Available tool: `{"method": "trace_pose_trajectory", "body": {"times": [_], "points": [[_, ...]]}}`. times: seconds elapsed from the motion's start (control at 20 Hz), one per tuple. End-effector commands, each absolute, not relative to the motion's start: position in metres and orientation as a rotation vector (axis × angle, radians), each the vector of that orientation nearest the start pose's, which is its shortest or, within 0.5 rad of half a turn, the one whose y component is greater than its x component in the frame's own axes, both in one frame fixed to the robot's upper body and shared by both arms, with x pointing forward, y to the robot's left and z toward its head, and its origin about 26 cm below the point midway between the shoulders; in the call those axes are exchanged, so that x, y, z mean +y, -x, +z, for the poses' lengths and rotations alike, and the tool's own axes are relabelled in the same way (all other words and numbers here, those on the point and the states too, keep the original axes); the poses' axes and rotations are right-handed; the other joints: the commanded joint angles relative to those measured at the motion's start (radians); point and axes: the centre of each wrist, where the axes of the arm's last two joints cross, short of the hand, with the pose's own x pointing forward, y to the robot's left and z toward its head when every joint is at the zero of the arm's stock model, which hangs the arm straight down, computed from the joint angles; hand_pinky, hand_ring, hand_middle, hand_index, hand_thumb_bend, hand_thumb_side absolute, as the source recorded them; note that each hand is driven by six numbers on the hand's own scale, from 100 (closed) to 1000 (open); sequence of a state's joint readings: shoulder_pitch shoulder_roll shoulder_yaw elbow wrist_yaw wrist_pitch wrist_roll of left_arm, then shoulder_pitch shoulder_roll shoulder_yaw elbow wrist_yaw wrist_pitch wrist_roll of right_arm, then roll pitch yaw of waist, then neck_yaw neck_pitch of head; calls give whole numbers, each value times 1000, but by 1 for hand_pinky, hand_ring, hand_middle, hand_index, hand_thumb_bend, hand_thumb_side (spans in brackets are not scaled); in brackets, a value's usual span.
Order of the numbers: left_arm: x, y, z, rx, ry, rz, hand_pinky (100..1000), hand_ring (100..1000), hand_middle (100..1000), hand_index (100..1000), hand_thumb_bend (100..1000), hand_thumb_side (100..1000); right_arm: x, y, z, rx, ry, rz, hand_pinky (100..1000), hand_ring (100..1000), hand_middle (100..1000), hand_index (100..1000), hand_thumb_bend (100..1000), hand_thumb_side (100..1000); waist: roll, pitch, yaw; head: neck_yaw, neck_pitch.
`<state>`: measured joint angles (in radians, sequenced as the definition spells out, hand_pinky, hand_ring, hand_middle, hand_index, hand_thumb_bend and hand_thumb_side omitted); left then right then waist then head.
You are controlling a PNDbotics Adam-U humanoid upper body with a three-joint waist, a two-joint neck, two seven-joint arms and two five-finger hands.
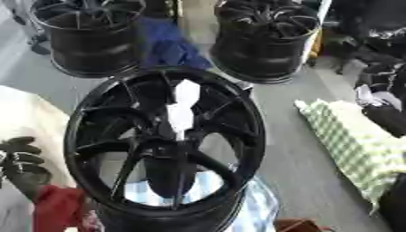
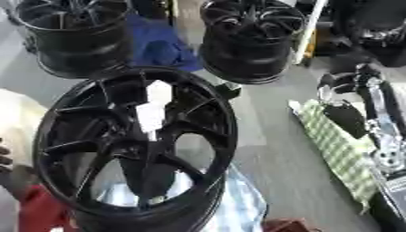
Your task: Pull the pin out of the wheel hub.
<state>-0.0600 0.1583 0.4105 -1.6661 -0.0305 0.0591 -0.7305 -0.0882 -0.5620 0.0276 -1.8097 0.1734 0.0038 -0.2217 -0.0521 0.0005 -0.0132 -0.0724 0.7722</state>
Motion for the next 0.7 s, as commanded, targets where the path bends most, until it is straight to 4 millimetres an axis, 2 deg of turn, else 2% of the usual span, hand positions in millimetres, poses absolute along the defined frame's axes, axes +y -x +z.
{"method": "trace_pose_trajectory", "body": {"times": [0.05, 0.2, 0.4, 0.7], "points": [[381, -270, 62, -1619, 83, -450, 635, 658, 640, 827, 100, 732, -340, -293, 143, -1902, 697, 565, 637, 653, 686, 858, 100, 417, 0, -12, 1, 0, -2], [380, -270, 61, -1617, 85, -452, 634, 657, 639, 825, 100, 731, -341, -295, 159, -1877, 679, 705, 649, 663, 696, 870, 100, 410, 0, -13, 4, 0, -2], [381, -269, 61, -1615, 82, -455, 633, 657, 638, 825, 100, 731, -340, -299, 190, -1825, 633, 930, 669, 686, 719, 890, 100, 404, -1, -14, 8, -2, -2], [380, -270, 61, -1617, 89, -462, 633, 658, 638, 826, 100, 729, -313, -308, 244, -1737, 483, 1316, 721, 762, 789, 942, 164, 412, 1, -15, 15, -13, -2]]}}
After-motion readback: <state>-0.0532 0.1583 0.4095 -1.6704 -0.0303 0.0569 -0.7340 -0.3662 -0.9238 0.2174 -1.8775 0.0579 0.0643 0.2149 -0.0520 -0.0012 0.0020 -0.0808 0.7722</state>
